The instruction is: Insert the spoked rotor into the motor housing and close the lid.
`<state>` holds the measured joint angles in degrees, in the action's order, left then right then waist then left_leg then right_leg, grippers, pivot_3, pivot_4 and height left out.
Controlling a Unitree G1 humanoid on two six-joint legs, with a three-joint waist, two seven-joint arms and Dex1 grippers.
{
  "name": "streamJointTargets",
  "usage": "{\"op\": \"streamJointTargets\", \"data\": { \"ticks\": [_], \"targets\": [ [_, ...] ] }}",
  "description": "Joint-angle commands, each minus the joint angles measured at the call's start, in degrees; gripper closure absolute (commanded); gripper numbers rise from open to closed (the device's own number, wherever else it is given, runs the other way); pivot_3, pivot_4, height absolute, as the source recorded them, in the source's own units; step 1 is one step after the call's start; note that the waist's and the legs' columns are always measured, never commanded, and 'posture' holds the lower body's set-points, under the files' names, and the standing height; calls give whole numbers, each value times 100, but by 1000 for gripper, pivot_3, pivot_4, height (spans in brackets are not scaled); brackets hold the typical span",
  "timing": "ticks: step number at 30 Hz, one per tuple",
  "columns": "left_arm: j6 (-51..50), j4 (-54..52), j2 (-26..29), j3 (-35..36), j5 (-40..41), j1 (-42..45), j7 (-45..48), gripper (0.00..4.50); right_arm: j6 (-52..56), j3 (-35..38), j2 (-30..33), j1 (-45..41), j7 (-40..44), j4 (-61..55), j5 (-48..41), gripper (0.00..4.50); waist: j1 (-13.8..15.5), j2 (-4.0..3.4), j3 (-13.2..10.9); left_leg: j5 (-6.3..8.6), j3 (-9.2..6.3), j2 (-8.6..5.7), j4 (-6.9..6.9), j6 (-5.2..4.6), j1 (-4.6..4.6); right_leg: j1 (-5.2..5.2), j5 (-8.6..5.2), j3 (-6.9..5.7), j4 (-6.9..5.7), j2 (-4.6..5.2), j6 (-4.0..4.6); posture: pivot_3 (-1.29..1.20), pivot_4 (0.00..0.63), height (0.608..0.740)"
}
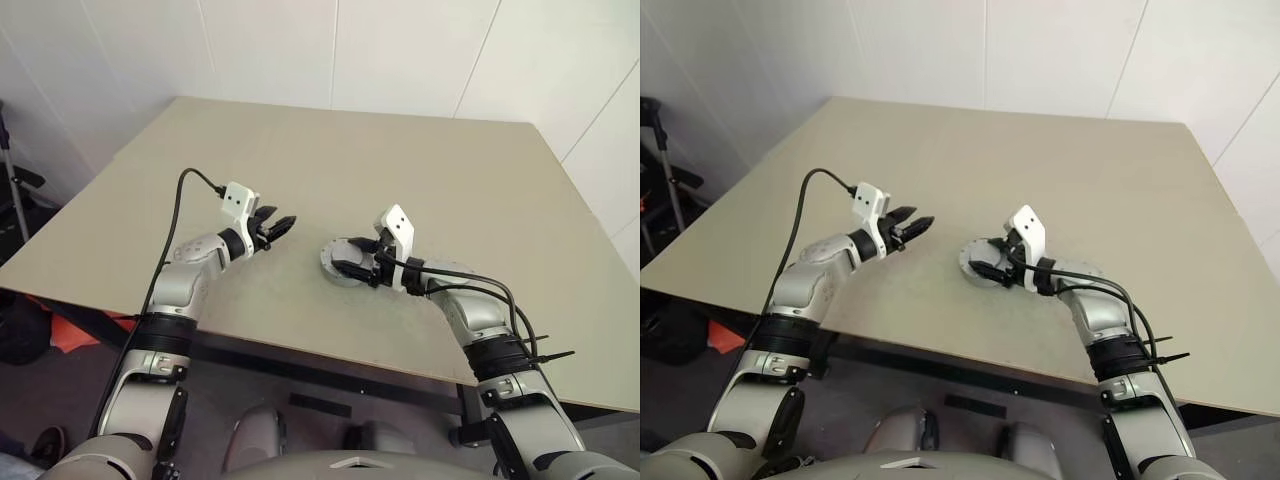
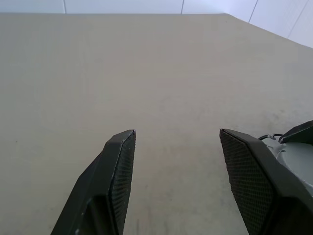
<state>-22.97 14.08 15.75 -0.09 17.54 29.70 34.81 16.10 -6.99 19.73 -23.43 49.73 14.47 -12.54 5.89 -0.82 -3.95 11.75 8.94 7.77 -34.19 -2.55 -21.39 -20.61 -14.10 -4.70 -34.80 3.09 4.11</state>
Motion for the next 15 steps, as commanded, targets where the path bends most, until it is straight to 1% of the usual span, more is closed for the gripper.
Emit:
{"op": "streamJointTargets", "data": {
  "ticks": [1, 5, 10, 15],
  "targets": [
    [87, -131, 9, 32, -11, 63, 34, 1590, -160, 128, -65, 5, -62, 29, -70, 1336, -8, 0, 0, 0, 0, 0, 0, -1, -1, -1, 0, 0, 0, 0, 0, 0, 0, 740],
    [106, -101, 27, 37, -22, 49, 42, 1590, -514, 323, -159, -56, -207, 100, -118, 1336, -25, 0, -1, -1, 0, 0, 0, 1, -2, -3, 0, 0, -3, 0, 0, 0, 0, 740],
    [111, -80, 31, 36, -25, 64, 42, 1590, -962, 296, -119, -168, -283, 367, 89, 1336, -23, 0, -1, -1, 0, 0, -1, 1, -6, -6, 0, 0, -3, 0, 0, 0, 0, 740],
    [126, -68, 31, 42, -26, 76, 37, 1590, -841, 163, -41, -169, -265, 513, 230, 1336, -22, 0, -1, 0, 1, 0, -1, -1, -12, -11, 0, 0, -3, 0, 1, 0, 0, 740]
  ]
}}
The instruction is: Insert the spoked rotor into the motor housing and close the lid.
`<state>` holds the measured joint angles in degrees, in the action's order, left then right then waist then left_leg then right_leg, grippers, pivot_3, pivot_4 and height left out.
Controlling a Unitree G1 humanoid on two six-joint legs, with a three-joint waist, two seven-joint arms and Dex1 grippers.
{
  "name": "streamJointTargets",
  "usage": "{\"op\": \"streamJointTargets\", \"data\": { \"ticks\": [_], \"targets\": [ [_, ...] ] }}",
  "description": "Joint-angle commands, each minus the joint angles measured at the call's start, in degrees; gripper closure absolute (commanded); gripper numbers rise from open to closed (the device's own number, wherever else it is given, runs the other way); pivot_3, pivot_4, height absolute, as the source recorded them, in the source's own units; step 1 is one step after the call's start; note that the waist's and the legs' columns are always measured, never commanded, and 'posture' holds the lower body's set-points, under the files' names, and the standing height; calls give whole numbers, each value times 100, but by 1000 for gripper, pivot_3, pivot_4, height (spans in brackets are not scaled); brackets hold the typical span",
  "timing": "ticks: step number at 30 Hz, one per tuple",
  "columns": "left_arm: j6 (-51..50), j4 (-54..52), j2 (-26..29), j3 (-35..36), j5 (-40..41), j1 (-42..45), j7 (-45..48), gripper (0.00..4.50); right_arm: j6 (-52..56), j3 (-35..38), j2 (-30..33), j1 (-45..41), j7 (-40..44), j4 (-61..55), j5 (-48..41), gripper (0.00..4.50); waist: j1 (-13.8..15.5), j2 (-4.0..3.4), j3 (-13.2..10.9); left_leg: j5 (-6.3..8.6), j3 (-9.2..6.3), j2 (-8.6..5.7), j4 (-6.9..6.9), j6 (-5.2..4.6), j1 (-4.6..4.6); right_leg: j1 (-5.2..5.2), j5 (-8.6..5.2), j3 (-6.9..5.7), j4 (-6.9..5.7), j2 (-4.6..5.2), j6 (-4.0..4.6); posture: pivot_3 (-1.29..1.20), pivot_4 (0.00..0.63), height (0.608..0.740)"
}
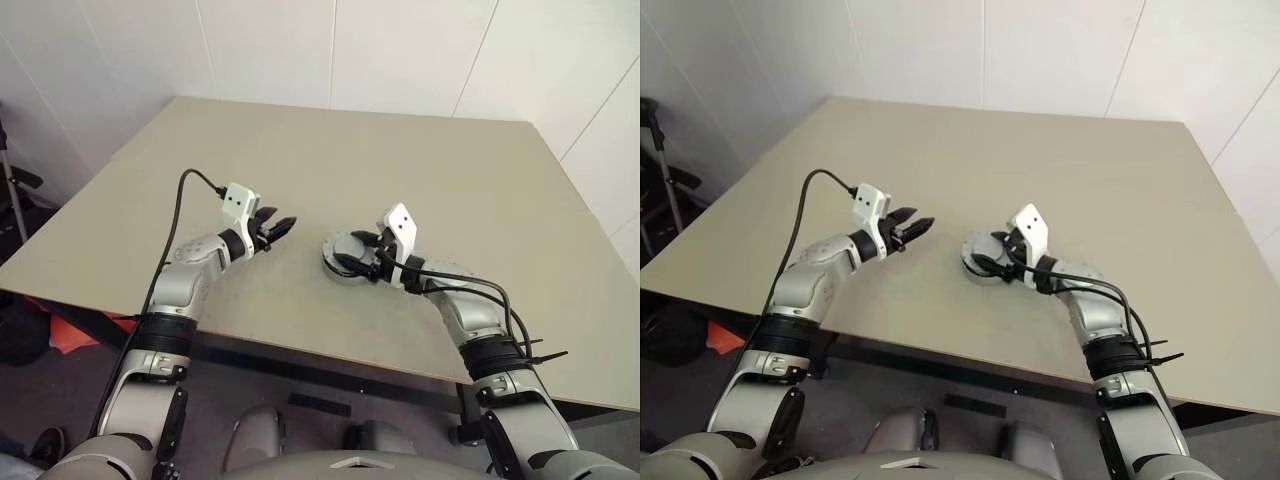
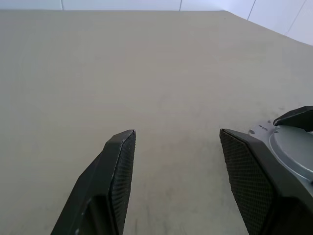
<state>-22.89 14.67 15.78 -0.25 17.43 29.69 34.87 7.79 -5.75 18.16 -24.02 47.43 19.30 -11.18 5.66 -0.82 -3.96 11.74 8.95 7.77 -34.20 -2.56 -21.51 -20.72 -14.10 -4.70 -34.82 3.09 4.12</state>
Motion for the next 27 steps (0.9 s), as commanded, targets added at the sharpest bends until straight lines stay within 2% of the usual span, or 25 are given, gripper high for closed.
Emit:
{"op": "streamJointTargets", "data": {
  "ticks": [1, 13, 27],
  "targets": [
    [119, -126, 27, 59, -16, 77, 30, 1590, -5, 4, 132, -99, -39, 61, 143, 1336, 0, 0, 0, 0, 0, 0, 0, -1, -1, 0, 0, 0, 0, 0, 0, 0, 0, 740],
    [127, -117, 29, 75, -14, 65, 8, 1590, 376, -123, 326, 117, 408, -118, 43, 1336, 22, 1, 0, 4, 0, -1, -3, -7, 2, 7, 0, 0, 2, 1, 0, 0, 0, 740],
    [138, -106, 17, 78, -11, 74, -1, 1590, 39, -275, 454, 240, 417, 108, 297, 1336, 50, 2, 1, 5, 0, -2, -3, -9, 2, 8, 0, 0, 3, 2, 0, 0, 0, 740]
  ]
}}
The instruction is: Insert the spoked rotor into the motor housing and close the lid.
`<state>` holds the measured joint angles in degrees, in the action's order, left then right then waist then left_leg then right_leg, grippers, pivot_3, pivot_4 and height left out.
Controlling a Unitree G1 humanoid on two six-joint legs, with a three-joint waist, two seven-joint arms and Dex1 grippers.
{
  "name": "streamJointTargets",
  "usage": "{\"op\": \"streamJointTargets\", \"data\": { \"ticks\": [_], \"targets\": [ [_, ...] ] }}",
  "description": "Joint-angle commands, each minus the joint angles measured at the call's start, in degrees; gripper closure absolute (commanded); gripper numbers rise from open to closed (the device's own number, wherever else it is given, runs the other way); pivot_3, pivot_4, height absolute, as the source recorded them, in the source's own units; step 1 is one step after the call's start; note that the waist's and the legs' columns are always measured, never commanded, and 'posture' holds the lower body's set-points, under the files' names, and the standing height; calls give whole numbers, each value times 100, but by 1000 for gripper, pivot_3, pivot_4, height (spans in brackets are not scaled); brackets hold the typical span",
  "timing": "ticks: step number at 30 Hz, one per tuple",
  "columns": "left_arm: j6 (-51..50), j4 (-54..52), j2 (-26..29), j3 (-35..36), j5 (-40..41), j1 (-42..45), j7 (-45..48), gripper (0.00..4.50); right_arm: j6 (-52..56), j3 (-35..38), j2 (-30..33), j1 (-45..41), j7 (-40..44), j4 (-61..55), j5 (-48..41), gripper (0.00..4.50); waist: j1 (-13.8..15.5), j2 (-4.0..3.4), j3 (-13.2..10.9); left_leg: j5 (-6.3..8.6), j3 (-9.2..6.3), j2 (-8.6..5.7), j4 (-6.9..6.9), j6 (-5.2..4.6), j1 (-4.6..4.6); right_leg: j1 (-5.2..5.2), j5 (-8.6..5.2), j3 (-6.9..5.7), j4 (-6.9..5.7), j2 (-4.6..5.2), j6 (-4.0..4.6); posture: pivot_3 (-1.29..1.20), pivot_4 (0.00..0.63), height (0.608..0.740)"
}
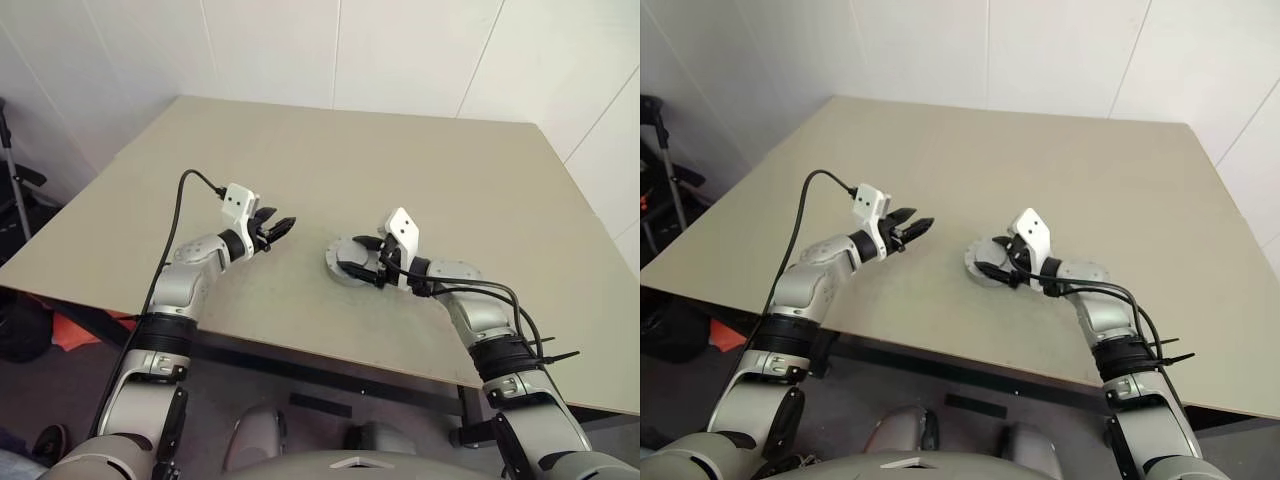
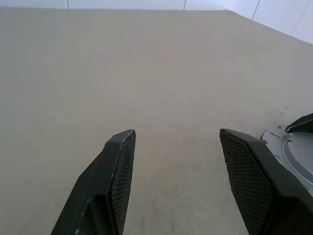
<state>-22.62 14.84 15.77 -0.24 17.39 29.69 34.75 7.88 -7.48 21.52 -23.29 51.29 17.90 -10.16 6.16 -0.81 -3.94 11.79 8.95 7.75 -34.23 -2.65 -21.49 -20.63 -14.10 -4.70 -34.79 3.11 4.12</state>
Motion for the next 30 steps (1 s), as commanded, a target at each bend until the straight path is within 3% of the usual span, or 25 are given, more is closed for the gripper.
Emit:
{"op": "streamJointTargets", "data": {
  "ticks": [1, 7, 18, 30],
  "targets": [
    [112, -124, 15, 77, -6, 74, 9, 1590, 18, -107, 112, 160, 20, 276, 200, 1336, 2, 1, 0, 0, 0, 0, 0, 0, 0, 1, 0, 0, 0, 0, 0, 0, 0, 740],
    [111, -136, -41, 44, -14, 67, -21, 1590, 36, -277, 143, 76, -222, 463, 503, 1336, -4, 1, 1, 0, 0, 0, -2, 0, 10, 9, 0, 0, -1, 0, 0, 0, 0, 740],
    [49, -197, -102, 25, -1, 59, -10, 1590, 279, -509, 219, 18, -279, 602, 583, 1336, -28, 3, 1, -3, 0, 1, 3, 11, 143, 134, -27, 1, 11, 0, -47, 0, 0, 740],
    [18, -254, -133, -21, -6, 29, 19, 1590, 973, -387, 97, -177, -190, 517, 300, 1336, -48, 3, 1, -2, 0, 0, 18, 11, 144, 132, -28, 2, 15, 0, -47, 0, 0, 740]
  ]
}}
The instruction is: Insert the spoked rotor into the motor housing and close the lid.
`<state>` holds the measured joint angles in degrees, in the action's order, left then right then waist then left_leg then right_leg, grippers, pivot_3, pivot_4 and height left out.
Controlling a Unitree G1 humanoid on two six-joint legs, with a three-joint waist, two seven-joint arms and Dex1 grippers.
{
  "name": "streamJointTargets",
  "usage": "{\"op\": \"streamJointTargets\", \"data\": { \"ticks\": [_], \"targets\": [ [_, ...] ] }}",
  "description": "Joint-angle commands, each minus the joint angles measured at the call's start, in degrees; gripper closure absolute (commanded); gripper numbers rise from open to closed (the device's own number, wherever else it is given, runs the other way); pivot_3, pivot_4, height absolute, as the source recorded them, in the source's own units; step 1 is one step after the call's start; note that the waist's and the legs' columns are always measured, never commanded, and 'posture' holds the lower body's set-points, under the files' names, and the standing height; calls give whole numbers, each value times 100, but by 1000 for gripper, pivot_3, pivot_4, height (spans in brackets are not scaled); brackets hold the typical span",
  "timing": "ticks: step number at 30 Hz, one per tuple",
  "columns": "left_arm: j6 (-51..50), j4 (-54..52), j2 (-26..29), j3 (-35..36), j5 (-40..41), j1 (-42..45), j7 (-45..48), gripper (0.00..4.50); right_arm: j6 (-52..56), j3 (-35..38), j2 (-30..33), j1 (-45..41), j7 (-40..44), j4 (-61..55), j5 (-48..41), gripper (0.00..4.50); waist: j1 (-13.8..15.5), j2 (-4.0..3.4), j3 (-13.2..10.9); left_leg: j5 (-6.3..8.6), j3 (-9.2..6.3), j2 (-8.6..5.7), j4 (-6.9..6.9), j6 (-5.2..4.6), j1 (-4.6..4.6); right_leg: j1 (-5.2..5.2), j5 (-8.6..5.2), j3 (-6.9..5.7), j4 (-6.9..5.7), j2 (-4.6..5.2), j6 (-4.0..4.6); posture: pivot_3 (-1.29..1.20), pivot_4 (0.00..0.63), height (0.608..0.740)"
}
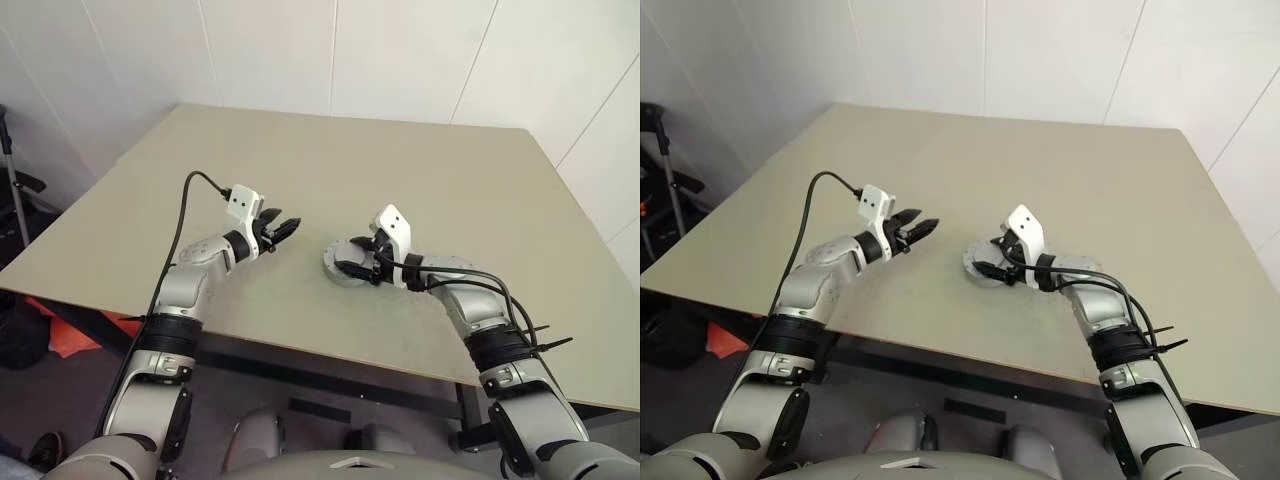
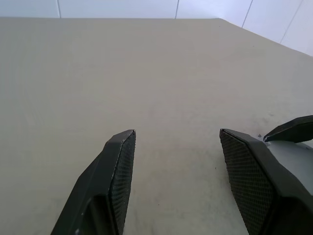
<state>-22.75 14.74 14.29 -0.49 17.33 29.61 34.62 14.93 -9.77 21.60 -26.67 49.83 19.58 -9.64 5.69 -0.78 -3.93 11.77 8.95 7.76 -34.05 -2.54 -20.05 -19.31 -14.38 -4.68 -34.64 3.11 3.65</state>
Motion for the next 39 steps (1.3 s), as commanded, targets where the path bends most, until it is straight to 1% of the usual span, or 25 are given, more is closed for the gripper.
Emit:
{"op": "streamJointTargets", "data": {
  "ticks": [1, 5, 11, 17, 19, 21, 23, 26, 30, 31, 33, 35, 39],
  "targets": [
    [29, -245, 15, 4, -1, 35, 32, 1590, 203, -197, 126, 178, -25, 367, 309, 1336, -1, 0, 0, 0, 0, 0, 1, 0, 0, 0, 0, 0, 1, 0, 0, 0, 0, 740],
    [27, -256, 12, 7, 1, 23, 31, 1590, -101, -302, 229, 238, -33, 441, 498, 1336, 4, 0, 0, 0, 0, -1, 1, 0, 0, 1, -1, 0, 6, 0, -1, 0, 0, 740],
    [30, -242, -5, 5, 1, 34, 25, 1590, -770, -563, 335, 287, -300, 759, 944, 1336, -4, 1, 0, 1, 0, -1, 3, 0, 0, 1, -1, 0, 14, 0, -2, 0, 0, 740],
    [29, -225, -18, -2, -8, 53, 38, 1590, -686, -606, 328, 285, -411, 794, 954, 1336, -18, 3, -3, 0, 0, 0, 5, 2, 14, 0, -9, 0, 28, 0, -17, 0, 0, 740],
    [24, -233, -19, -2, -9, 51, 42, 1590, -502, -510, 281, 274, -347, 760, 770, 1336, -18, 2, -4, 1, 0, 0, 12, 2, 30, 0, -13, -1, 51, 0, -22, 0, 0, 740],
    [23, -237, -19, -1, -9, 49, 41, 1590, -210, -378, 227, 249, -272, 684, 544, 1336, -19, 3, -3, 2, 0, -6, 66, 3, 45, 21, -19, -8, 127, 0, -33, 0, 0, 740],
    [23, -229, -20, 2, -9, 51, 41, 1590, 52, -269, 181, 185, -246, 703, 401, 1336, -18, 3, -3, 2, 0, -13, 109, 3, 40, 27, -20, -8, 191, 1, -36, 0, 0, 740],
    [21, -247, -22, -3, -10, 30, 38, 1590, 424, -164, 146, 121, -145, 635, 209, 1336, -20, 10, 1, 1, 2, -28, 108, 3, 36, 26, -19, -2, 191, 14, -36, 0, 0, 740],
    [25, -236, -26, 0, -12, 35, 30, 1590, 654, -164, 146, 92, -112, 530, 169, 1336, -21, 50, 28, -2, 20, -24, 108, 5, 30, 31, -2, 7, 163, 19, -35, 0, 0, 740],
    [27, -232, -26, 1, -13, 37, 30, 1590, 603, -199, 164, 99, -122, 509, 224, 1336, -20, 59, 33, -2, 22, -23, 107, 5, 30, 27, 8, 7, 151, 19, -18, 0, 0, 740],
    [28, -232, -26, 6, -14, 34, 26, 1590, 272, -350, 239, 135, -185, 554, 468, 1336, -18, 61, 35, -3, 26, -18, 107, 7, 38, 22, 11, 7, 124, 19, -13, 0, 0, 740],
    [27, -242, -24, 7, -15, 26, 24, 1590, -5, -457, 295, 158, -237, 619, 637, 1336, -18, 58, 36, -6, 26, -11, 109, 12, 43, 18, -5, 6, 107, 15, -38, 0, 0, 740],
    [40, -226, -28, 11, -24, 35, 18, 1590, -519, -528, 338, 173, -301, 770, 783, 1336, -18, 58, 36, -10, 36, -8, 123, 20, 43, 8, -5, 6, 108, 15, -39, 0, 0, 740]
  ]
}}
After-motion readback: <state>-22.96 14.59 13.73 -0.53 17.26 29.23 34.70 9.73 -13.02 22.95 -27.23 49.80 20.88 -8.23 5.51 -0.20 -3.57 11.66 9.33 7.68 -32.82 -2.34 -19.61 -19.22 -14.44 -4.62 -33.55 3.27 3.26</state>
